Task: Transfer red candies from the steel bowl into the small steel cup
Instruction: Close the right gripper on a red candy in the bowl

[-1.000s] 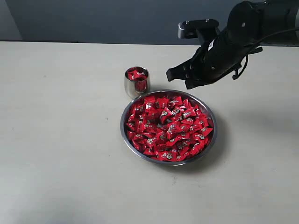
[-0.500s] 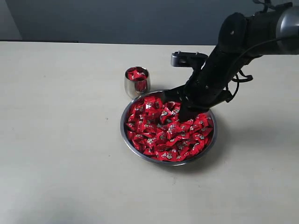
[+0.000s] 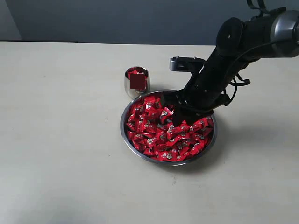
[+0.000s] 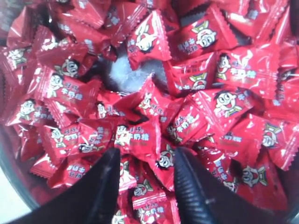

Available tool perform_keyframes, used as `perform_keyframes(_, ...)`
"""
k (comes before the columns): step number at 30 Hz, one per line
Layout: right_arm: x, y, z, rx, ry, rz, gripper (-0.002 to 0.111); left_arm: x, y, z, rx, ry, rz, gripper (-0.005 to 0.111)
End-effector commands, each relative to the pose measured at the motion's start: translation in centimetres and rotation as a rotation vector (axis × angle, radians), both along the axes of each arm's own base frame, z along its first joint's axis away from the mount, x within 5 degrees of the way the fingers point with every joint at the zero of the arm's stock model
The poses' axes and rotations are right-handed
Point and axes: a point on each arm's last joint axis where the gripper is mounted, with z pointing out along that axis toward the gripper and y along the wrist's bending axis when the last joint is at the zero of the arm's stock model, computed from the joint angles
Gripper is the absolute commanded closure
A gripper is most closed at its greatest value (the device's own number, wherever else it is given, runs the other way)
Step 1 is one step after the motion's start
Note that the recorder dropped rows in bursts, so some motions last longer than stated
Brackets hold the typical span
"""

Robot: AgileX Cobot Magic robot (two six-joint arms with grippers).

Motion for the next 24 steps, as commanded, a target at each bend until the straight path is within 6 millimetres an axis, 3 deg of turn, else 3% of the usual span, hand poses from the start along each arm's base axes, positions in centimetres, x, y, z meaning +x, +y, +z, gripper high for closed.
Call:
perform_keyframes(1, 0.1, -0.1, -0.2, 0.003, -0.007, -0.006, 0.070, 0.0, 0.0, -0.1, 0.004, -0.002, -0.004, 0.106)
perform_keyframes(11, 0.3, 0.2, -0.1, 0.033, -0.012, -0.036, 0.070, 0.0, 0.0, -0.1, 0.004, -0.002, -0.004, 0.106)
perform_keyframes(18, 0.3, 0.4, -2.3, 0.019, 0.063, -0.053, 0.070, 0.0, 0.0, -0.1, 0.004, -0.002, -0.004, 0.106)
perform_keyframes(24, 0.3, 0.5, -2.4, 0.022, 0.062, -0.057, 0.070, 0.0, 0.0, -0.1, 0.004, -0.002, -0.004, 0.106)
